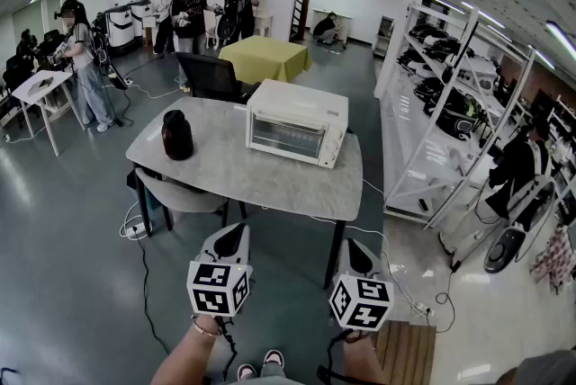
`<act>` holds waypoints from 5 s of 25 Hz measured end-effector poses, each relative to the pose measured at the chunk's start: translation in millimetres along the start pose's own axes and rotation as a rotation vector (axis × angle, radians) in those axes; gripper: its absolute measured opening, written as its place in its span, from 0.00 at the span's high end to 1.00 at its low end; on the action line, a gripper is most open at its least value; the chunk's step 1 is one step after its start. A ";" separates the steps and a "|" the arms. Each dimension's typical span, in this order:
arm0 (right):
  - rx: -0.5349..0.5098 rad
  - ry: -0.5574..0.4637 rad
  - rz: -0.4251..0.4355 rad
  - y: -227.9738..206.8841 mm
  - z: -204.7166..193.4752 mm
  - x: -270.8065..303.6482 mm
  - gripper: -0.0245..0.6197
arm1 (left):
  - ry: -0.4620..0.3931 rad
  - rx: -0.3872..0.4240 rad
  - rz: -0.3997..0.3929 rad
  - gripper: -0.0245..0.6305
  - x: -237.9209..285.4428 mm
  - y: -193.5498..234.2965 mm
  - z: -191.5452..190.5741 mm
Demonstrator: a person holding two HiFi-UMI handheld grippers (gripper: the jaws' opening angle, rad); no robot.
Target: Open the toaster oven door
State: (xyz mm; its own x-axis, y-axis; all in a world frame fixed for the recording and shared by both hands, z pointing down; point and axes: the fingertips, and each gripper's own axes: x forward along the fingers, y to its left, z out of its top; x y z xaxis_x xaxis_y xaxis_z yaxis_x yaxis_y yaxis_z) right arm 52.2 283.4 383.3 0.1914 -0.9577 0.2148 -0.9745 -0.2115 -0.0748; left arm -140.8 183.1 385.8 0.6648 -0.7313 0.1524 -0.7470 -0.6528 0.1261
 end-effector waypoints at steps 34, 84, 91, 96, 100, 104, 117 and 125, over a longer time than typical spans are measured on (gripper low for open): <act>0.036 0.077 -0.027 -0.4 -26.1 45.4 0.95 | 0.072 -0.044 0.025 0.95 34.6 42.6 -29.6; 0.002 0.063 0.005 -88.4 100.3 471.6 0.95 | 0.057 -0.019 0.085 0.95 444.9 189.8 83.4; 0.015 0.083 -0.014 -98.5 97.5 500.6 0.95 | 0.081 -0.034 0.105 0.95 468.9 212.4 76.7; 0.007 0.087 0.028 -97.2 95.5 511.2 0.95 | 0.086 -0.050 0.147 0.95 468.1 215.6 69.5; -0.001 0.086 0.058 -101.1 100.6 513.5 0.95 | 0.094 -0.044 0.176 0.95 461.9 209.7 69.6; -0.001 0.070 0.077 -103.9 108.0 515.8 0.95 | 0.099 -0.034 0.200 0.95 459.3 209.9 73.5; 0.007 0.091 0.056 -118.5 99.8 514.5 0.95 | 0.120 -0.058 0.155 0.87 468.1 206.6 65.7; 0.016 0.104 0.007 -130.8 94.8 514.9 0.95 | 0.213 -0.037 0.114 0.77 488.8 226.1 60.6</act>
State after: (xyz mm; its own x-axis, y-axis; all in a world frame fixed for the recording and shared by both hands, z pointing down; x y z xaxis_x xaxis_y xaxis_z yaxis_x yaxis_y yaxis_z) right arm 289.4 -200.5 411.4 0.1703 -0.9340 0.3140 -0.9736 -0.2086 -0.0923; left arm 15.7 -333.9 429.4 0.5622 -0.7392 0.3710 -0.8197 -0.5575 0.1315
